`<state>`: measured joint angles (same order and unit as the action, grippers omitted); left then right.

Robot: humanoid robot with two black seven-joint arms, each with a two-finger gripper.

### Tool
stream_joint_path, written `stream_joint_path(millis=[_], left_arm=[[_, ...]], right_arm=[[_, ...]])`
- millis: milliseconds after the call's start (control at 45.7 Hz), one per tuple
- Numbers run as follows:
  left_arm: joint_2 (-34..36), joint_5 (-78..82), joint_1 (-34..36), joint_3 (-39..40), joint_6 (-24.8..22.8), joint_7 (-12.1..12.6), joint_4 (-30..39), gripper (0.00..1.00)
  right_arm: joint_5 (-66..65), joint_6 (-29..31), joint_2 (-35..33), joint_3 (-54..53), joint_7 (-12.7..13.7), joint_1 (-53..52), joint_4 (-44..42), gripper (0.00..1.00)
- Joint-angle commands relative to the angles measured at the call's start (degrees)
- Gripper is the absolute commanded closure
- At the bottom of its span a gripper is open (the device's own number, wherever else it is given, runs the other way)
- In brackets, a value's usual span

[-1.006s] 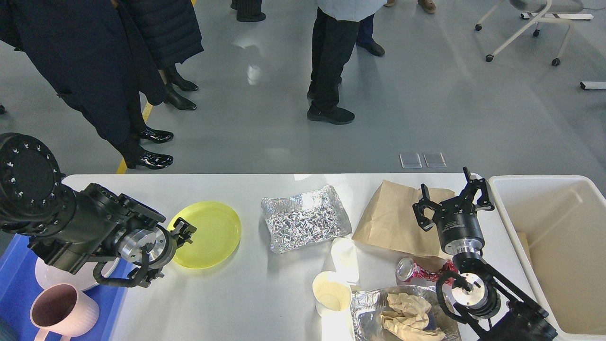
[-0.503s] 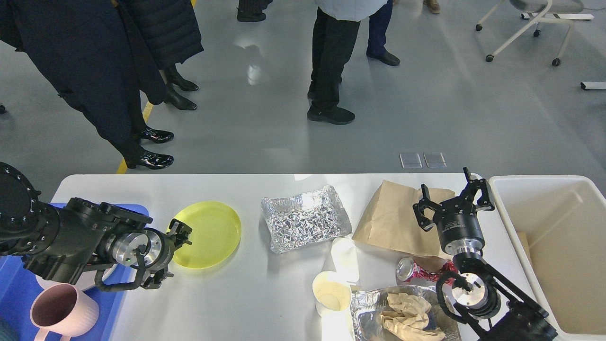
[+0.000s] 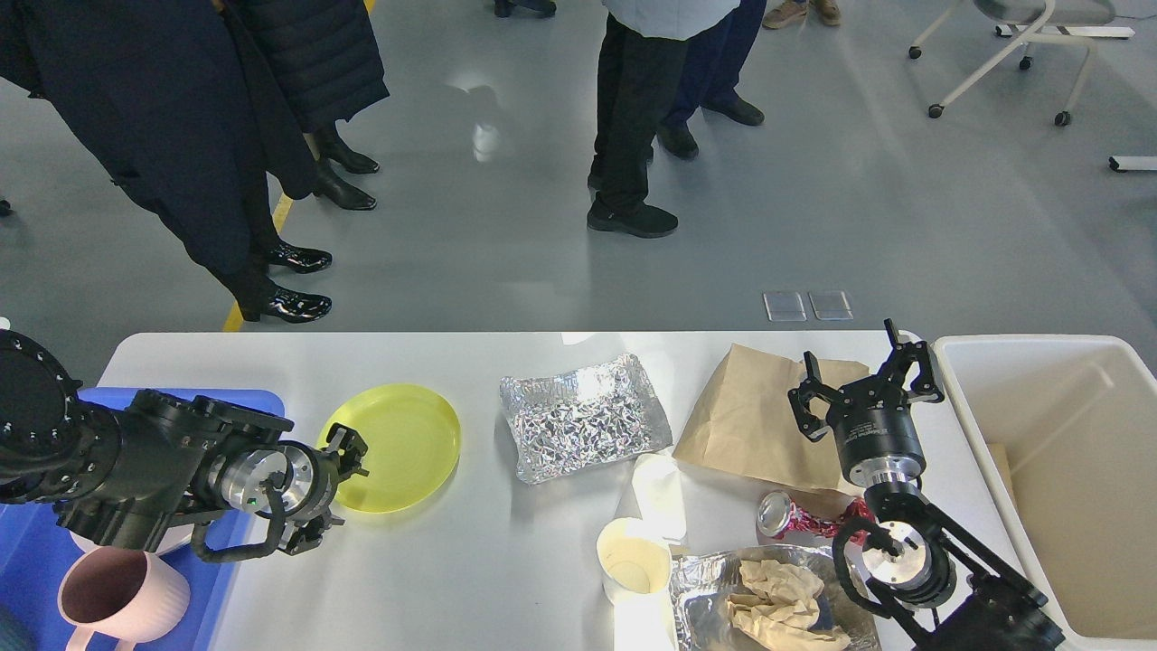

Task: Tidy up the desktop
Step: 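Close the left gripper on the yellow plate rim nearest the tray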

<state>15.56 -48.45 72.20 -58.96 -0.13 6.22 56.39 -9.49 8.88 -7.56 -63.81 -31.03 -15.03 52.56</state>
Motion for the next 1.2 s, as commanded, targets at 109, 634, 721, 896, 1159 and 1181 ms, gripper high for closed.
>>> stream_joint_path(millis=[109,634,721,896,1159,1181], left_arm=[[-0.01,0.11,-0.39,0.25,-0.57,-0.07,-0.05,0.56],[-0.01,-0.33,-0.3,0.43,-2.85,0.1,-0.05,0.74],[-0.01,-0.33,-0.39,0.43,-3.38,0.1,-0.05,0.76],[-0.01,-0.42,-0.39,0.34,-3.38,0.19,0.03,0.78],[-0.1,-0.77,-0.48,0.34,-3.29,0.46,0.12,0.79],[-0.18,-0.68,-0.48,0.34,-3.29,0.46,0.12,0.79]], right_arm=[[0.0,0.0,0.0,0.0,0.0,0.0,0.0,0.0],[0.0,0.0,0.0,0.0,0.0,0.0,0.0,0.0],[0.0,0.0,0.0,0.0,0.0,0.0,0.0,0.0],[0.0,0.0,0.0,0.0,0.0,0.0,0.0,0.0],[0.0,0.0,0.0,0.0,0.0,0.0,0.0,0.0],[0.0,0.0,0.0,0.09,0.0,0.0,0.0,0.0]])
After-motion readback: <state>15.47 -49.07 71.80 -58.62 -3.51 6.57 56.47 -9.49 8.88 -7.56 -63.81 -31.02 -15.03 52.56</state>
